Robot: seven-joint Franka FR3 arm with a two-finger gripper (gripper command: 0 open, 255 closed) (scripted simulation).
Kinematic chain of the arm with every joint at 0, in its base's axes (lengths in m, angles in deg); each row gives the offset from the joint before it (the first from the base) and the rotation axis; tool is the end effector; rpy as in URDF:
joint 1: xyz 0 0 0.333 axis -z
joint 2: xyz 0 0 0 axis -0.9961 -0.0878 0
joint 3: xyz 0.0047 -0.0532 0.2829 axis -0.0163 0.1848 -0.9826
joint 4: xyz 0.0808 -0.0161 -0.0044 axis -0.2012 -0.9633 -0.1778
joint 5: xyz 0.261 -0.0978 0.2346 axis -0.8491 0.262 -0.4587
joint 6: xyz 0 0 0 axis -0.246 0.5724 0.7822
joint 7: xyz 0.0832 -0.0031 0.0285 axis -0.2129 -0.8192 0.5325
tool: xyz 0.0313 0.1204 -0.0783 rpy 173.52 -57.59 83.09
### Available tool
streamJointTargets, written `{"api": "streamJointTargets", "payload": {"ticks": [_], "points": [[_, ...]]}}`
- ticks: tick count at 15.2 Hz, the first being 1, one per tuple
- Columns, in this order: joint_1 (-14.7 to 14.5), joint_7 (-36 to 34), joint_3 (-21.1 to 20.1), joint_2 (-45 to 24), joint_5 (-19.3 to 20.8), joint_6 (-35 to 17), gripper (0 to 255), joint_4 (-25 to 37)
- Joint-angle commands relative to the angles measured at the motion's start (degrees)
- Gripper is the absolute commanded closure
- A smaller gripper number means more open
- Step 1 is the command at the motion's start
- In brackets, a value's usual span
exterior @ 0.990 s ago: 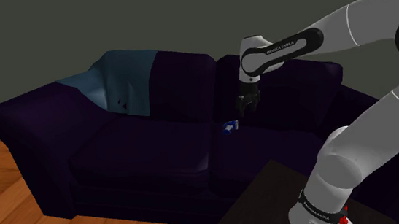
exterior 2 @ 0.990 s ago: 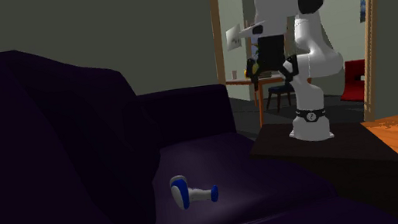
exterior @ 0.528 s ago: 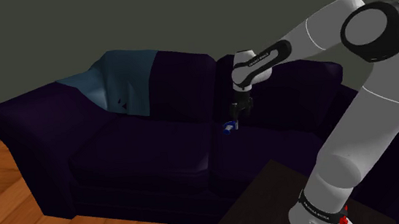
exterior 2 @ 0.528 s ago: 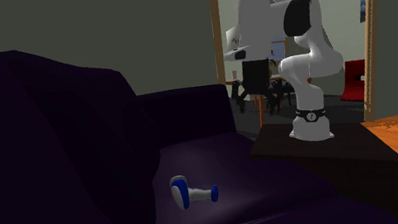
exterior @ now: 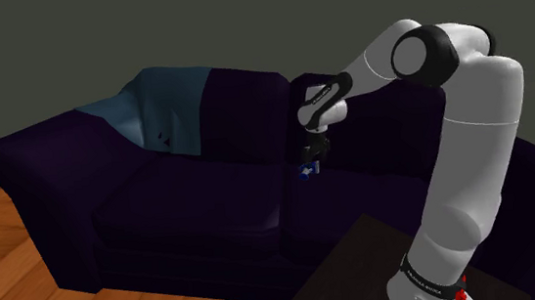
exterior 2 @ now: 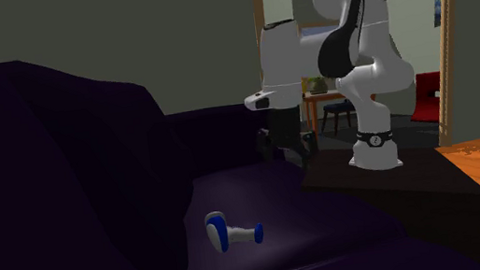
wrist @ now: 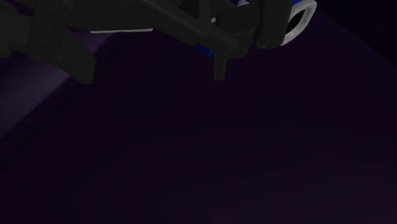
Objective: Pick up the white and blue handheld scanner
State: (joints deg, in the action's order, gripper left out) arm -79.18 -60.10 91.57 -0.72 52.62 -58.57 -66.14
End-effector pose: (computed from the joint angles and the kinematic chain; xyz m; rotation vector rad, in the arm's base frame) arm 0.4727 -0.2142 0.2494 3.0573 -0.2787 -0.1393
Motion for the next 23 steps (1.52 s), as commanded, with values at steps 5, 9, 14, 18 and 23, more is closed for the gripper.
{"api": "streamJointTargets", "payload": {"ticks": [5, 9, 14, 18, 23], "points": [[3.4, 4.2, -1.2, -14.1, -4.9, -2.5, 0, 11.4], [5.4, 5.6, -2.1, -20.9, -6.7, -3.2, 0, 17.4], [5.9, 5.8, -2.8, -23.9, -7.4, -5.8, 0, 17.7], [6.0, 5.8, -3.0, -24.8, -7.6, -6.7, 255, 17.8], [6.0, 5.8, -3.0, -24.8, -7.6, -6.7, 255, 17.7]]}}
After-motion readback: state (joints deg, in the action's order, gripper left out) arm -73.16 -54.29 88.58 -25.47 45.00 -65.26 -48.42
